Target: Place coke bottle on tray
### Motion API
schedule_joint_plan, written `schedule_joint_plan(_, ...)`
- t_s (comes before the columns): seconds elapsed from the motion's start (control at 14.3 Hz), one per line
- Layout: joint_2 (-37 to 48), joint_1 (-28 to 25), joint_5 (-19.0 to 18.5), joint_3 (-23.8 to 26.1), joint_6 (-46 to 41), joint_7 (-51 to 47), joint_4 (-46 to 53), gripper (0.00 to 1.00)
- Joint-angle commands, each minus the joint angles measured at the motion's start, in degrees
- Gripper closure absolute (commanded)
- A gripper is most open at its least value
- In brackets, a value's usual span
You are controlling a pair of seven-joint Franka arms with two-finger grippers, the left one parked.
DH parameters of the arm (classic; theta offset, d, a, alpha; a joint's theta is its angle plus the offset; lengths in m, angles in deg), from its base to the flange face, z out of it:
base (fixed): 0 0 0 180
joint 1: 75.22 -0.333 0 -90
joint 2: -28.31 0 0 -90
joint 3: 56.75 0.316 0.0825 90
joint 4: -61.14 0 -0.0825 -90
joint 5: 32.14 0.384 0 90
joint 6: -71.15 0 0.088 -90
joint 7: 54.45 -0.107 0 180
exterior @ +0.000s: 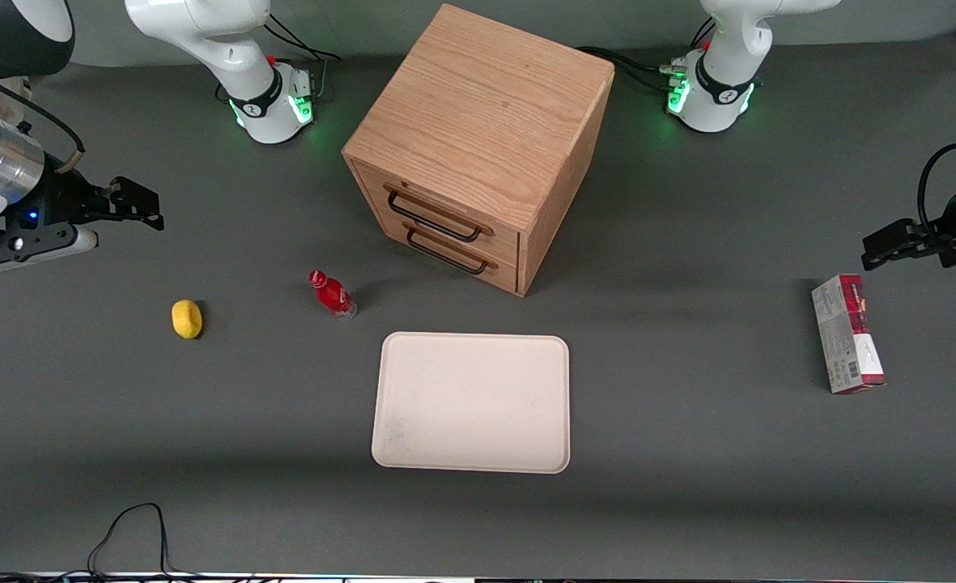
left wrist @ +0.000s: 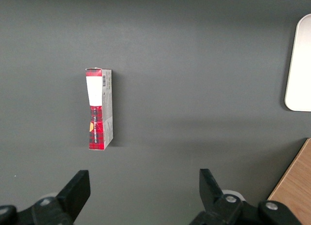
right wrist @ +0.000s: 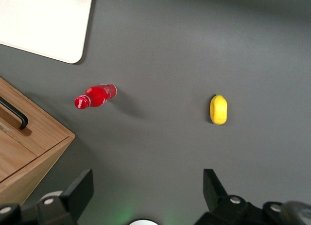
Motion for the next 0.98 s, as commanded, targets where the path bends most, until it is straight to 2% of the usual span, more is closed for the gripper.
schedule_joint_plan(0.0,-0.6,0.2,-0.7,0.7,-2.9,-1.4,1.8,0.0)
schedule_joint_plan(0.35,-0.7,0.7,-0.5,0.7,-4.1,-1.3,1.7,0.0)
schedule_joint_plan(0.91,-3.2,0.2,2.0,1.2,-5.7,-4.2,5.5,0.0)
